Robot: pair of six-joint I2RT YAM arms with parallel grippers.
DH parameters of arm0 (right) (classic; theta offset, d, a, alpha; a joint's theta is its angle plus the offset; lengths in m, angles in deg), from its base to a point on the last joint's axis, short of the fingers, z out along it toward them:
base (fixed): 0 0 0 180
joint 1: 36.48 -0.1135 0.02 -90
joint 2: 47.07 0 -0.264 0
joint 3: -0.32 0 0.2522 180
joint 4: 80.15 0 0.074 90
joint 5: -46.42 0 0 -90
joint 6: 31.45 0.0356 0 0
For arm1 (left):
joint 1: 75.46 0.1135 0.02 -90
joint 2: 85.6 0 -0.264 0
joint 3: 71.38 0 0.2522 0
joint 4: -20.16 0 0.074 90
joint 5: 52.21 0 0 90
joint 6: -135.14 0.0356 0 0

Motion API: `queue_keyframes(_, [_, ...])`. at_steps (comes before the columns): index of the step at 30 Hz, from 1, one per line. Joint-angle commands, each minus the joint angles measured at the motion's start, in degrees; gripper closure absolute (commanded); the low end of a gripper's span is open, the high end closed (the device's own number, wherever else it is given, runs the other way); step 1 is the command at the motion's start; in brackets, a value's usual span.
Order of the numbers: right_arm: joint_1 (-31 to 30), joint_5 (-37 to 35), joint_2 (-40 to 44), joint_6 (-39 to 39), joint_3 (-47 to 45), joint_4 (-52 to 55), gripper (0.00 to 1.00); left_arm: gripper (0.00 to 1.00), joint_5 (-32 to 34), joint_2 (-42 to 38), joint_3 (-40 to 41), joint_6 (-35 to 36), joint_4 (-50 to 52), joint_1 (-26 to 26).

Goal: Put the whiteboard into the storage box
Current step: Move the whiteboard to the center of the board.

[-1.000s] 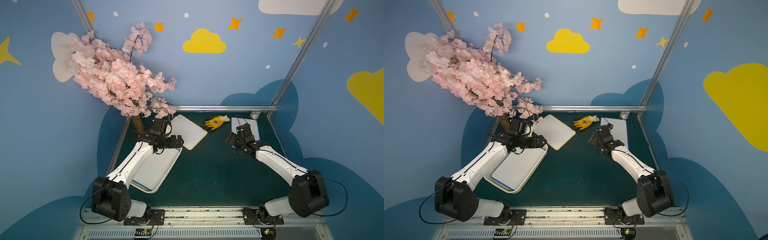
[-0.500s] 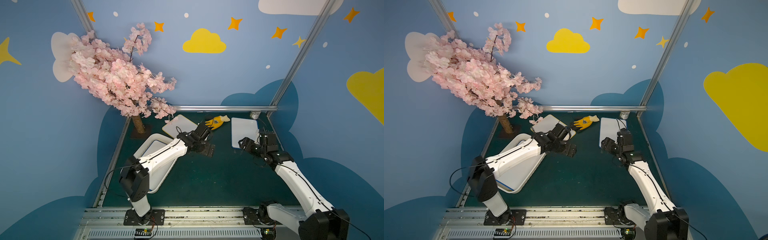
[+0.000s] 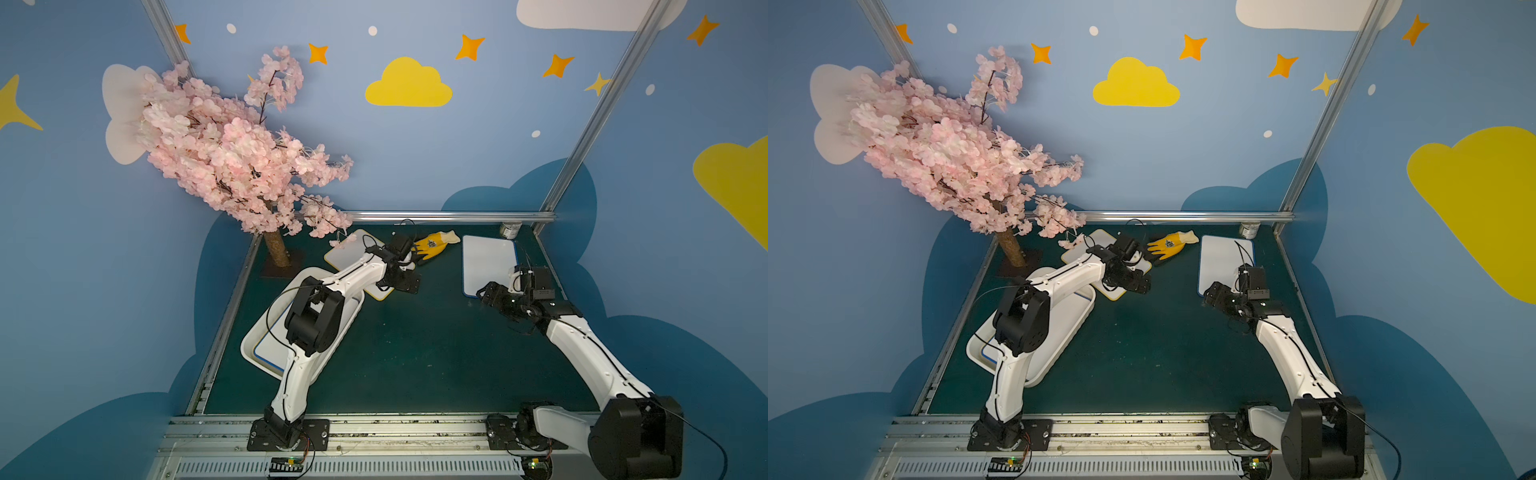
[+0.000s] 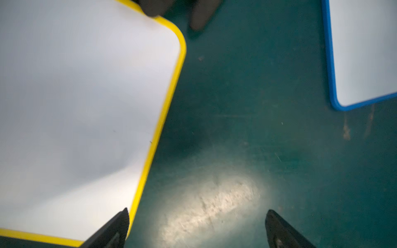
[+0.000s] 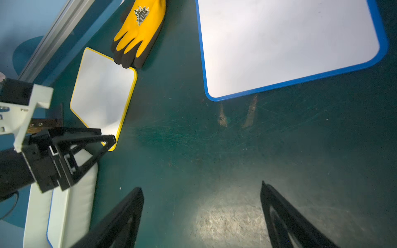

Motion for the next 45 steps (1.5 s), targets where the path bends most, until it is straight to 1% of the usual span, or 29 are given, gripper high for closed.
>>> queue_keyframes(1, [0.4, 3.9, -1.3, -0.7, -0.5, -2.8, 0.14, 0.00, -9.2, 2.4, -3.1, 2.8, -2.8, 2.2])
queue_keyframes(3, [0.4, 4.8, -2.2, -0.5, -0.3, -3.0, 0.14, 0.00, -9.4, 4.5, -5.1, 3.9, -2.5, 2.6])
queue_keyframes(4, [0.4, 5.2, -2.6, -0.4, -0.2, -3.2, 0.14, 0.00, -10.8, 5.8, -6.6, 4.7, -2.0, 2.8])
queue_keyframes(9, [0.4, 5.9, -3.4, -0.8, 0.3, -3.2, 0.15, 0.00, -11.0, 12.0, -13.9, 5.9, 1.2, 3.0])
queue_keyframes(13, [0.4, 5.5, -3.8, -1.5, 0.9, -2.5, 0.15, 0.00, -11.5, 14.6, -16.0, 5.4, 1.6, 3.2])
queue_keyframes(22, [0.7, 5.4, -3.7, -2.2, 2.5, -0.8, 0.15, 0.00, -14.2, 14.3, -11.1, 3.6, -0.1, 2.2])
queue_keyframes(33, [1.6, 6.6, -2.6, -1.4, 3.4, -0.4, 0.15, 0.00, -15.5, 11.5, -5.3, 1.6, -2.2, -2.5])
queue_keyframes(37, [2.2, 6.8, -1.6, -1.5, 3.3, 0.0, 0.15, 0.01, -16.8, 11.3, -4.8, 0.2, -2.2, -4.0])
queue_keyframes(45, [4.8, 7.1, 2.1, -1.1, 3.7, 2.4, 0.15, 0.00, -17.3, 9.1, -1.2, -3.8, -4.3, -8.3])
